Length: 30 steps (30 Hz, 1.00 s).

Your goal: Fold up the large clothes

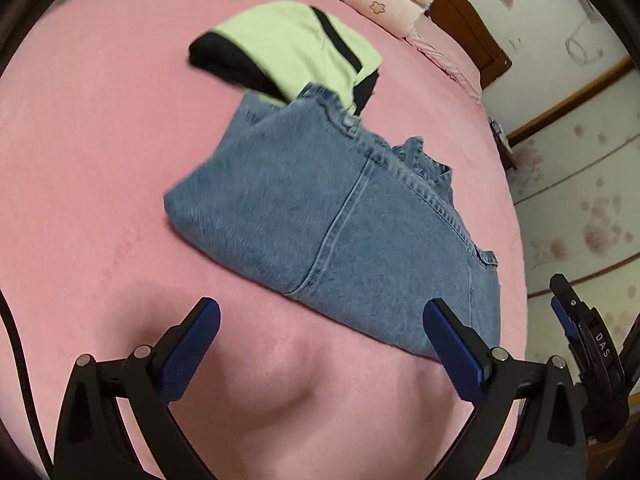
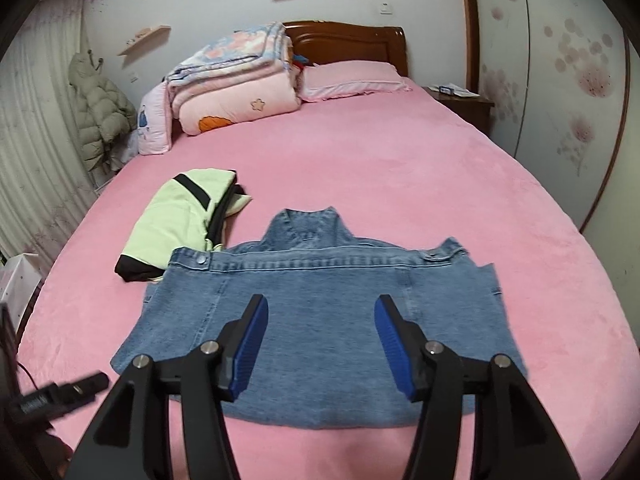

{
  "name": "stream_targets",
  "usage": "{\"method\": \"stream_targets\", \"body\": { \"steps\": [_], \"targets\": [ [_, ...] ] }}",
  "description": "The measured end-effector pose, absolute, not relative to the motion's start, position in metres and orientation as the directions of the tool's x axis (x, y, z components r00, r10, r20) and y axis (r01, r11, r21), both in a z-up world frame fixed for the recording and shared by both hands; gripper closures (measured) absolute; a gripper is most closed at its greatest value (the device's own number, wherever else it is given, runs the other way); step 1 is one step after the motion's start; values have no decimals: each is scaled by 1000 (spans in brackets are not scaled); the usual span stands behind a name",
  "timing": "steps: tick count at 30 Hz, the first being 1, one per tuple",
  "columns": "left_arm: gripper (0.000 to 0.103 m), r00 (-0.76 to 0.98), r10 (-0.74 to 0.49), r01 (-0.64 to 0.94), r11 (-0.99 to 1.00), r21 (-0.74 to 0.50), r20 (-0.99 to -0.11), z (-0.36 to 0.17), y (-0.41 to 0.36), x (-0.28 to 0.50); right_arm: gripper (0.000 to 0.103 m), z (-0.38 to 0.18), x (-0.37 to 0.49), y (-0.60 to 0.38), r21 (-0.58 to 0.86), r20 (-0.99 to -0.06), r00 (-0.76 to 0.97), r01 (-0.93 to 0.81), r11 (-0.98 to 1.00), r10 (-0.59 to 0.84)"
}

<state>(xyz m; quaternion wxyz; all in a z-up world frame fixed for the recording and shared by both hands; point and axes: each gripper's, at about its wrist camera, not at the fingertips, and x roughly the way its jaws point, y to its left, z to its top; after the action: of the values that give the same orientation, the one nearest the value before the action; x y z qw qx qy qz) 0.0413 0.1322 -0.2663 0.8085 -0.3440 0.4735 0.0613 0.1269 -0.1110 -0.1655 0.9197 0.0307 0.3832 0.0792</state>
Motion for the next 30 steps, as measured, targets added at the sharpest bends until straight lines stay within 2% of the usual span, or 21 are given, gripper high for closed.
{"method": "stream_targets", "body": {
  "steps": [11, 17, 23, 24, 25, 26, 27, 28, 30],
  "targets": [
    [2, 683, -284, -393, 633, -667, -673, -360, 164, 69, 47, -227, 121, -86, 188, -708, 667, -141, 972, 233],
    [2, 736, -254, -342, 661, -668, -628, -371, 170, 95, 47, -253, 119, -79, 174, -714, 657, -165, 971, 240],
    [4, 772, -208, -356, 641, -680, -600, -371, 178, 115, 47, -272, 123, -78, 163, -714, 664, -154, 974, 225],
    [8, 778, -192, -369, 630, -683, -598, -370, 179, 117, 47, -273, 123, -78, 157, -712, 667, -154, 975, 220],
    [22, 776, -174, -389, 624, -678, -606, -370, 180, 119, 47, -275, 125, -78, 147, -712, 670, -154, 977, 212],
    [51, 767, -153, -413, 626, -662, -623, -369, 181, 122, 48, -277, 126, -79, 141, -713, 670, -153, 978, 207],
    [69, 752, -139, -427, 642, -637, -644, -367, 180, 126, 48, -279, 127, -79, 133, -715, 670, -152, 979, 201],
    [77, 742, -133, -428, 661, -616, -658, -365, 179, 129, 50, -281, 128, -80, 122, -715, 673, -148, 981, 191],
    [79, 741, -104, -425, 693, -583, -664, -357, 174, 128, 64, -284, 131, -82, 113, -715, 674, -150, 982, 185]
  ]
}}
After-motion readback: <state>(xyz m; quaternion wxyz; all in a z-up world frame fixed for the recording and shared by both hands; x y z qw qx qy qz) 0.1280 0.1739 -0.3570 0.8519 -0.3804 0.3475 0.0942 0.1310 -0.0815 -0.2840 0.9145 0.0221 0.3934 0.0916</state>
